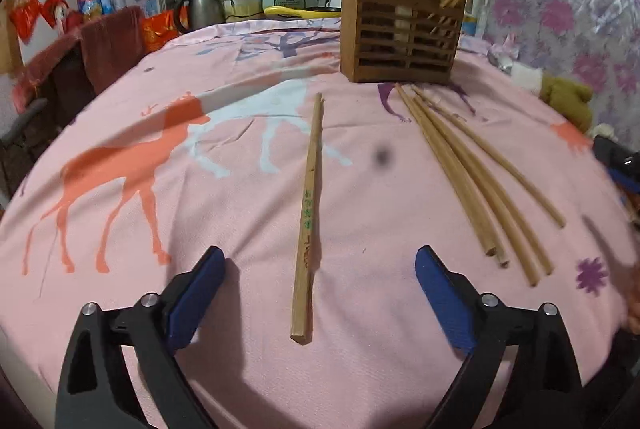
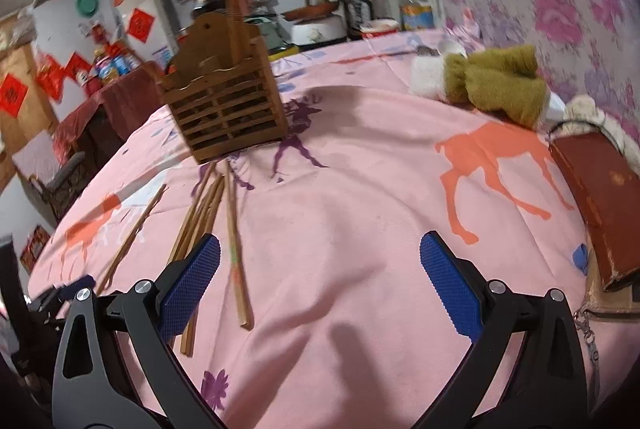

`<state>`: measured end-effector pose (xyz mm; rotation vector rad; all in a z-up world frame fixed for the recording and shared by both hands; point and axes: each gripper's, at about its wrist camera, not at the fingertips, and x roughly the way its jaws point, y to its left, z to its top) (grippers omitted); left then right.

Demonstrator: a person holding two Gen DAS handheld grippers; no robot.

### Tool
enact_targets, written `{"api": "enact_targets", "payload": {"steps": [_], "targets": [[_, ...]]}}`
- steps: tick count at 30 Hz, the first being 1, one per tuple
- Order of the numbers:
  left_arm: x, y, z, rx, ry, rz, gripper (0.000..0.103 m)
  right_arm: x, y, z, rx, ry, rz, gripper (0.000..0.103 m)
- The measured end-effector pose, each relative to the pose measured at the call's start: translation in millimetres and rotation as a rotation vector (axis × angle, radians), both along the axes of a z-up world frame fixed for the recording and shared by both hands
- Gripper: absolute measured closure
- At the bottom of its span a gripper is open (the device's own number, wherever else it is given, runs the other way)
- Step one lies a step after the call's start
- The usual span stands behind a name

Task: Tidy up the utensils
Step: 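Close the right gripper on one chopstick while the left gripper grasps the lone chopstick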

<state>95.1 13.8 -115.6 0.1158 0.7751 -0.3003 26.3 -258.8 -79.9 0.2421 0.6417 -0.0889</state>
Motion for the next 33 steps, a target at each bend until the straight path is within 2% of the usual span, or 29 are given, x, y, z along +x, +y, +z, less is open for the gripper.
{"api": "enact_targets", "payload": {"steps": [4,7,9,10,13,18,23,25,26,29,33], "targets": [[1.1,1.5,-0.6,-0.010,0.002,-0.002,0.007,-8.8,26.7,-6.5,-0.106,0.008,0.103,0.009],[1.2,1.0,-1.2,-0.002,0.001,-0.002,0.006,-6.8,41.5,-11.3,-0.142,0.043,0.179,0.029],[1.2,0.4,-1.4,-0.004,0.001,-0.002,0.006,-3.9,47.3,-15.6,-0.147,0.070,0.215,0.045],[1.2,0.1,-1.7,-0.002,0.001,-0.002,0.006,-4.1,47.8,-17.1,-0.145,0.077,0.222,0.048],[1.3,1.1,-1.7,-0.002,0.000,-0.001,0.006,-4.1,46.5,-17.9,-0.129,0.085,0.229,0.053],[1.4,1.1,-1.8,-0.002,0.000,-0.001,0.006,0.0,46.8,-22.0,-0.114,0.115,0.243,0.070],[1.4,1.1,-1.8,-0.002,0.000,-0.001,0.006,3.5,51.3,-23.5,-0.108,0.120,0.255,0.073],[1.5,1.2,-1.9,-0.002,-0.001,-0.001,0.006,8.7,52.6,-28.6,-0.108,0.152,0.255,0.077],[1.4,1.1,-1.9,-0.002,-0.001,-0.001,0.006,10.6,51.9,-30.7,-0.106,0.166,0.254,0.082],[1.3,0.8,-1.9,-0.001,-0.001,-0.001,0.006,13.0,49.3,-33.6,-0.108,0.188,0.228,0.094],[1.3,1.0,-2.0,0.003,0.001,0.002,0.006,6.6,41.7,-31.9,-0.117,0.183,0.164,0.097]]}}
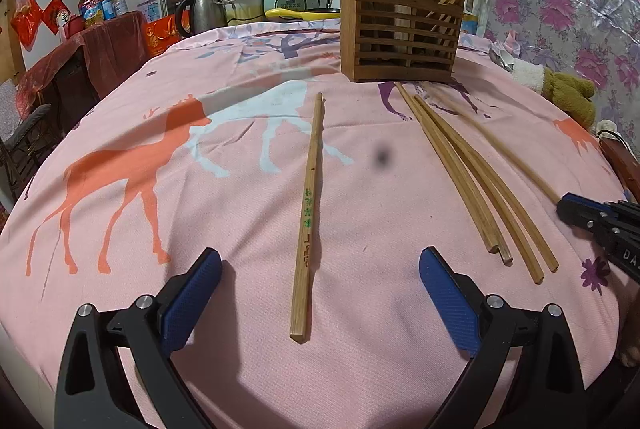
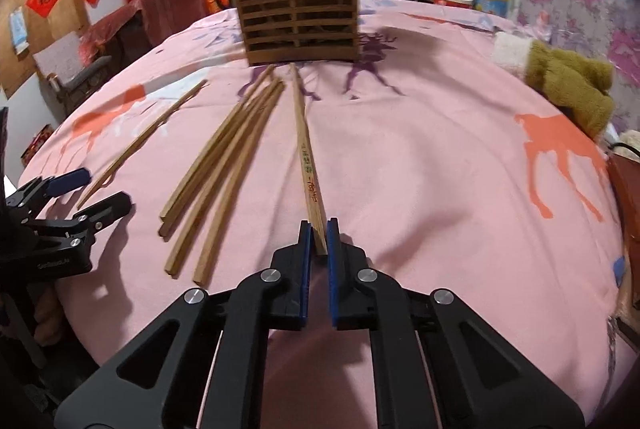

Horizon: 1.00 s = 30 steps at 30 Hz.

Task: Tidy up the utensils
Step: 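Close the right gripper on one chopstick while the left gripper grasps the lone chopstick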

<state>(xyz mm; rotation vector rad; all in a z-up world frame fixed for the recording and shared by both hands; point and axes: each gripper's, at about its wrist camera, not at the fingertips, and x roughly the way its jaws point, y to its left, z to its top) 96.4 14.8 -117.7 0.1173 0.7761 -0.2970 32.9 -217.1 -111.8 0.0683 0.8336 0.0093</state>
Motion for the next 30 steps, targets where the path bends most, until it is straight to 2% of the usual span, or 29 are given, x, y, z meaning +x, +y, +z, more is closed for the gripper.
{"api": "enact_targets", "payload": {"steps": [3,7,15,17,20,26,30], "targets": [[-0.4,2.0,0.5,0.001,0.002,0.010,0.006,-6.3,-12.5,-1.3,0.026,0.011,-0.042,0.097],[-2.6,9.6,2.9,-0.038,0.009,0.007,0.007,-7.0,-15.1,-2.3,0.045,0.015,-0.036,0.096],[-9.5,18.5,8.0,-0.079,0.007,0.001,0.041,-6.5,-14.3,-2.3,0.050,0.014,-0.031,0.094],[-10.4,16.8,8.5,-0.081,0.007,-0.010,0.046,-6.7,-14.9,-2.3,0.050,0.014,-0.031,0.094],[-11.2,14.9,7.1,-0.074,0.004,-0.017,0.047,-6.4,-14.4,-2.4,0.048,0.014,-0.031,0.094],[-23.6,22.0,8.5,-0.095,0.019,-0.018,0.066,-6.4,-14.3,-2.4,0.050,0.014,-0.031,0.094],[-26.7,23.5,8.9,-0.108,0.025,-0.018,0.071,-6.3,-13.8,-2.6,0.050,0.013,-0.031,0.094]]}}
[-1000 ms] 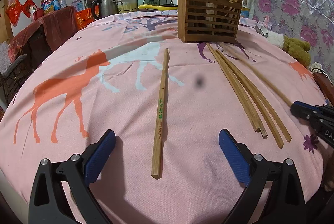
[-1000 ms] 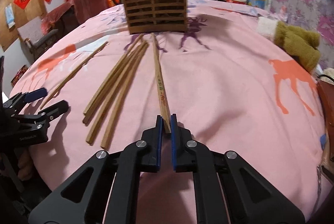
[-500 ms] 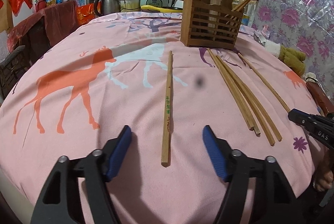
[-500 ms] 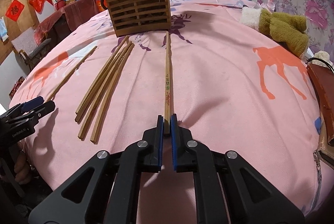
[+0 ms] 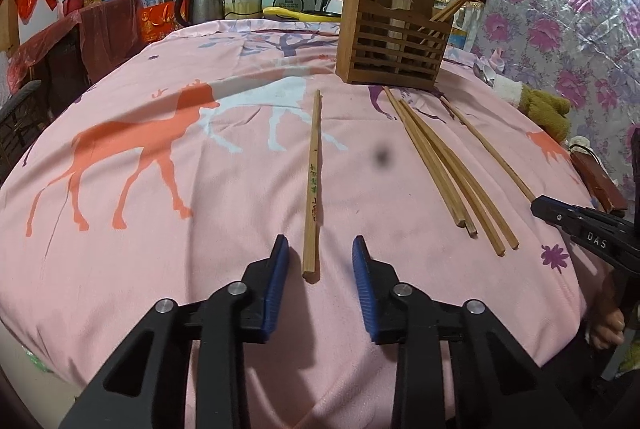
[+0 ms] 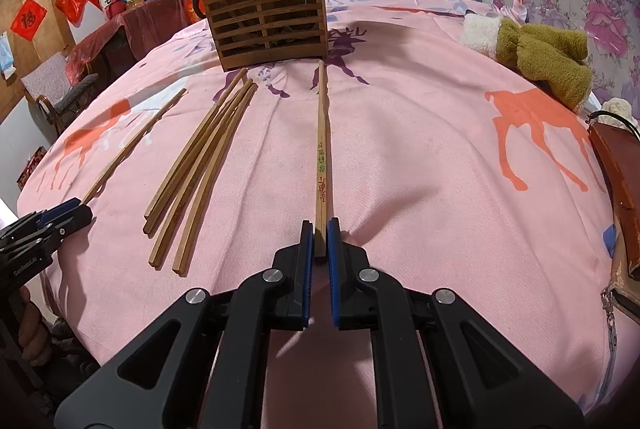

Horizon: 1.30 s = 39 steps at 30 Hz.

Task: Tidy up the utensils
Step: 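Close the right gripper on one chopstick while the left gripper grasps the lone chopstick, then lift both chopsticks and carry them over the wooden holder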

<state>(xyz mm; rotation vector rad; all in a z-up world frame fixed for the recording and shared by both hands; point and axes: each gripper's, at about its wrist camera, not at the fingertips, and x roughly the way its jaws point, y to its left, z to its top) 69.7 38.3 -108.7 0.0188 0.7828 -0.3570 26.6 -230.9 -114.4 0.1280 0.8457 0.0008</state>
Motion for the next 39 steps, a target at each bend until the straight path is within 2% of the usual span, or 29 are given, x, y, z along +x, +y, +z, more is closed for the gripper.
{"api": "enact_targets", "payload": {"steps": [1,2,3,4,11,14,21,26,28,35,38,39], "targets": [[-0.1,-0.1,0.0,0.000,-0.001,0.000,0.072,-0.1,0.2,0.0,-0.002,-0.001,0.000,0.094],[-0.4,-0.1,0.0,0.000,-0.003,0.000,0.077,-0.1,-0.2,0.0,-0.003,-0.001,0.000,0.094],[0.0,0.2,-0.1,0.000,-0.001,-0.002,0.089,-0.4,-0.6,0.0,-0.001,0.000,0.000,0.094],[0.0,0.7,-0.3,-0.006,0.004,-0.004,0.096,-0.3,-0.5,0.0,-0.002,-0.001,0.000,0.094],[-1.3,-0.6,9.9,-0.016,-0.006,0.000,0.097,-1.2,-0.5,2.1,0.005,-0.014,0.004,0.096],[-1.5,-1.4,17.9,-0.024,-0.013,0.002,0.097,-4.3,-1.1,7.6,0.015,-0.044,0.005,0.096],[-6.3,-9.1,28.3,0.014,-0.042,-0.001,0.097,-12.6,-7.0,22.4,0.026,-0.117,-0.022,0.096],[-8.0,-8.8,47.1,-0.005,-0.071,-0.001,0.097,-16.3,-11.3,42.3,0.036,-0.175,-0.026,0.096],[-9.4,-9.6,53.6,-0.009,-0.088,-0.004,0.097,-14.7,-12.1,43.8,0.062,-0.159,0.014,0.091],[-7.7,-11.1,49.8,-0.016,-0.069,-0.005,0.097,-15.4,-13.4,10.4,0.083,-0.025,0.032,0.089],[-7.4,-11.4,48.0,-0.015,-0.066,-0.008,0.097,-14.9,-16.9,12.0,0.101,-0.033,0.024,0.088],[-7.6,-11.9,47.8,-0.014,-0.066,-0.008,0.097,-14.4,-15.7,11.6,0.098,-0.032,0.028,0.084]]}}
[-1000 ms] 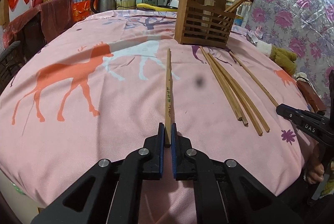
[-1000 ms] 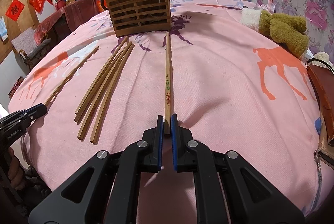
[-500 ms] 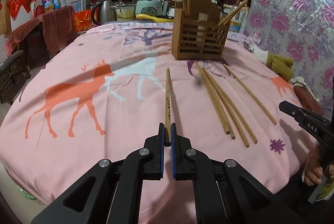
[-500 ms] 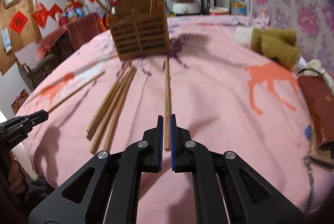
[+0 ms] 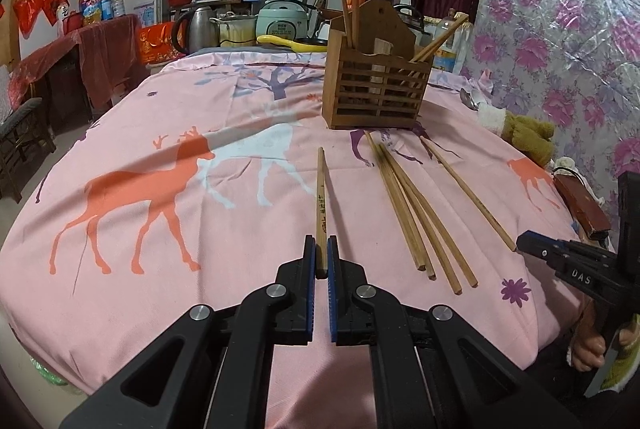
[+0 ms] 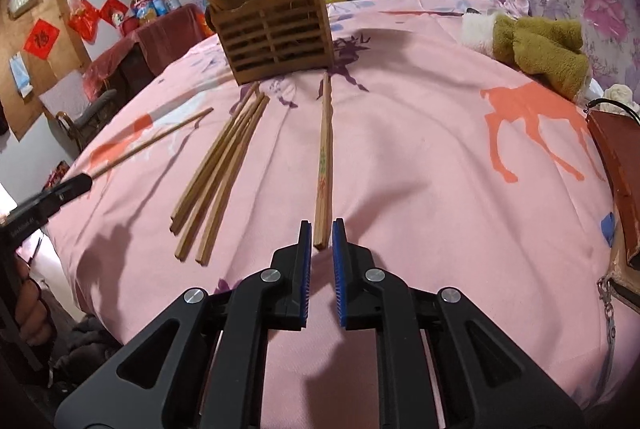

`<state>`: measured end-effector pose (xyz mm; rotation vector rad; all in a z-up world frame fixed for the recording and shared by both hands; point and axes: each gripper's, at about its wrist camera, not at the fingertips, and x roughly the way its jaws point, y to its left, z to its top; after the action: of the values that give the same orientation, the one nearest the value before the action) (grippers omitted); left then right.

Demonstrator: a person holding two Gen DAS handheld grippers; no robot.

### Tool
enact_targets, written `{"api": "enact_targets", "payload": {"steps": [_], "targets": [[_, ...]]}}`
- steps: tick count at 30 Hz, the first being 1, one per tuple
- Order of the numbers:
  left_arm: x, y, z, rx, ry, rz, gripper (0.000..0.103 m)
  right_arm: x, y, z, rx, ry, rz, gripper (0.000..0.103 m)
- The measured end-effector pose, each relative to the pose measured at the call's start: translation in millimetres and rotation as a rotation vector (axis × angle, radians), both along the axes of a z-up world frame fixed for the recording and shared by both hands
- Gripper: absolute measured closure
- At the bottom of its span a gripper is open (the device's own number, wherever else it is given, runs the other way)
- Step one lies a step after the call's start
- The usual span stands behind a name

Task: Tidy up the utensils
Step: 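Lift both chopsticks and carry them over the wooden holder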

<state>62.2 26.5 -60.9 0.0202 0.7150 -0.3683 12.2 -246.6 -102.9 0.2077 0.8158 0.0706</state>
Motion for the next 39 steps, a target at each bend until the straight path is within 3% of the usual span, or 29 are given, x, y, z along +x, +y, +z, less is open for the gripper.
{"api": "enact_targets", "payload": {"steps": [2,8,10,16,18,21,27,34,39], "targets": [[0.0,0.1,-0.8,-0.002,0.005,-0.001,0.097,0.8,2.9,-0.8,-0.013,-0.001,0.002,0.080],[1.0,-1.0,-6.0,0.001,0.019,-0.002,0.097,10.6,11.8,-1.4,-0.061,-0.005,0.005,0.079],[1.4,-1.0,-7.0,0.002,0.023,-0.002,0.097,15.3,13.7,-9.2,-0.077,0.039,0.015,0.080],[2.1,-1.0,-8.8,0.001,0.031,-0.004,0.097,4.2,13.2,-10.3,-0.111,0.032,0.011,0.087],[1.9,-1.6,-10.2,0.003,0.034,-0.004,0.097,3.0,13.9,-9.3,-0.124,0.028,0.004,0.095],[1.9,-1.6,-9.4,0.003,0.031,-0.002,0.097,0.7,8.6,-4.2,-0.104,0.012,-0.012,0.097],[1.3,-0.1,4.7,0.007,-0.007,0.011,0.097,-4.3,-1.4,35.8,-0.098,-0.106,-0.061,0.097],[6.5,-5.8,50.4,0.016,-0.094,-0.020,0.097,3.5,-9.4,101.9,-0.090,-0.266,-0.072,0.097],[16.4,-16.4,78.6,0.011,-0.128,-0.054,0.097,10.8,-11.1,129.9,-0.068,-0.328,-0.071,0.097]]}}
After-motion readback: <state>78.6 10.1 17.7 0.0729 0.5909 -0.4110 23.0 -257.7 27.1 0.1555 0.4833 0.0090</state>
